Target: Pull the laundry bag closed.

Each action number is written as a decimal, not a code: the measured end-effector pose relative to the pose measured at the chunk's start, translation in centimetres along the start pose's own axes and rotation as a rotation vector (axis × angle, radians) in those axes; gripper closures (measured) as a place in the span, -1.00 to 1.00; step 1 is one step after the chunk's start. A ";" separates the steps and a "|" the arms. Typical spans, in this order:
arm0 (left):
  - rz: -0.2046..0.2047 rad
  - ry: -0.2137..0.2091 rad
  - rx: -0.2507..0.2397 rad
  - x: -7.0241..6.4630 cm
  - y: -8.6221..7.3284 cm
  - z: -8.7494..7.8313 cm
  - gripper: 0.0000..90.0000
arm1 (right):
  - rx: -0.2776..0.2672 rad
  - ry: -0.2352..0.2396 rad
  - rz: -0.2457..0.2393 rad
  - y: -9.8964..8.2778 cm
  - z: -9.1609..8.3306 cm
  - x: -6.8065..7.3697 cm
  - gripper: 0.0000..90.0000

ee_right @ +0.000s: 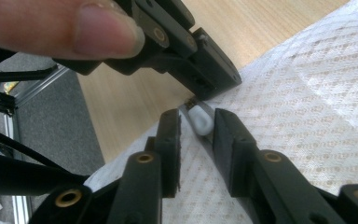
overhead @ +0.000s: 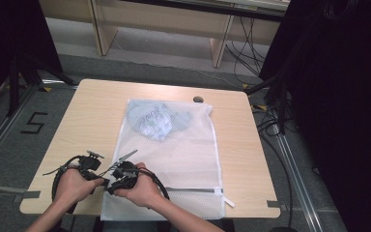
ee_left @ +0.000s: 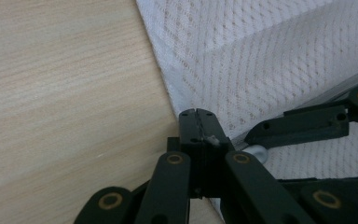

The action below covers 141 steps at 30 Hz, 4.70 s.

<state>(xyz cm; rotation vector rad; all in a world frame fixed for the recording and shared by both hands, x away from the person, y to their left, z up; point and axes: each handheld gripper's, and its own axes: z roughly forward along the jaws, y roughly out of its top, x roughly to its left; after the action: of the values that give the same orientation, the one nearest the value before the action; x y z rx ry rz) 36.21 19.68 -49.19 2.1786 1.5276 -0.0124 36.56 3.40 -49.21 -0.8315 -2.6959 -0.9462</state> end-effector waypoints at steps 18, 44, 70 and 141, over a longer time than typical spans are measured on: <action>0.027 -0.004 0.021 0.3 0.0 -0.1 1.00 | 0.035 -0.011 0.002 0.3 0.4 -0.3 0.81; 0.061 0.016 -0.028 -0.5 -0.2 0.1 1.00 | 0.049 -0.021 0.058 -0.4 0.0 -0.7 0.94; 0.053 0.008 -0.023 -0.2 -0.3 0.1 1.00 | 0.096 -0.080 0.060 -0.6 -1.4 -0.2 0.93; 0.047 -0.012 -0.022 0.1 -0.4 0.0 1.00 | 0.207 -0.086 0.069 -1.4 -3.1 -1.0 0.93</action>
<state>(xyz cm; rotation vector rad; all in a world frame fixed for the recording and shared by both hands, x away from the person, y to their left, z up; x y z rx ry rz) 35.94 19.88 -49.35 2.1926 1.4634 0.0064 36.52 0.13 -47.84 -0.9331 -2.7561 -0.6171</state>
